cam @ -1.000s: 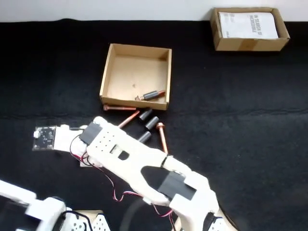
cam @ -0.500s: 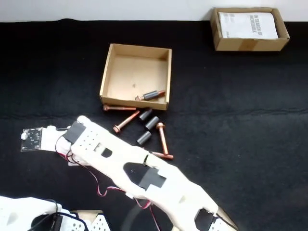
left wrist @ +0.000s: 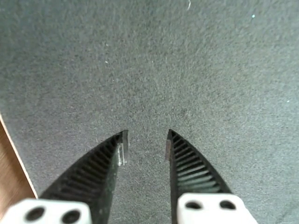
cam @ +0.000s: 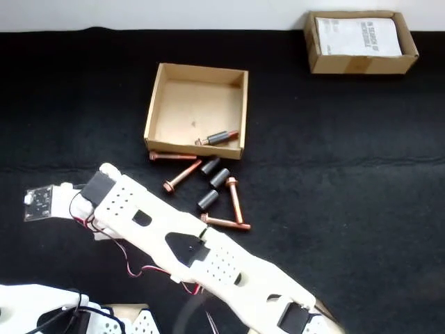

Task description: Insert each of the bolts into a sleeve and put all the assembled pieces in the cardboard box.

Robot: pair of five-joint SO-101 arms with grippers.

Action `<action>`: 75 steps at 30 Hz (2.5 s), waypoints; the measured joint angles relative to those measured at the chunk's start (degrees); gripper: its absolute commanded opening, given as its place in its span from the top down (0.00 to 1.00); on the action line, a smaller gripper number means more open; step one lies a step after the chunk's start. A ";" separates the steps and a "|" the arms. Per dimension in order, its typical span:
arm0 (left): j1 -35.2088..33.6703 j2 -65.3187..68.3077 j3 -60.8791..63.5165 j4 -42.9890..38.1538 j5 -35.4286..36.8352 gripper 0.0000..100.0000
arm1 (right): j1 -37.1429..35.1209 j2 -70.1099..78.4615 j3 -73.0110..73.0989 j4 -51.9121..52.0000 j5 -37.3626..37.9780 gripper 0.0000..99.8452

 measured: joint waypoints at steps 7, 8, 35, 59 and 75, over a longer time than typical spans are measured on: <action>0.00 0.00 0.00 0.00 0.00 0.85 | 0.18 3.08 -7.91 8.00 0.09 0.88; 0.00 0.00 0.00 0.00 0.00 0.85 | 0.09 3.08 -8.35 8.26 0.09 0.88; 0.00 0.00 0.18 -1.05 0.00 0.85 | 2.20 8.70 -11.08 4.31 1.23 0.99; 24.97 -2.55 2.64 13.10 -0.09 0.85 | 21.27 -26.73 -19.87 8.70 -8.18 0.99; 68.40 -28.66 33.32 13.27 7.56 0.85 | 35.25 -77.98 34.81 8.70 -16.44 0.99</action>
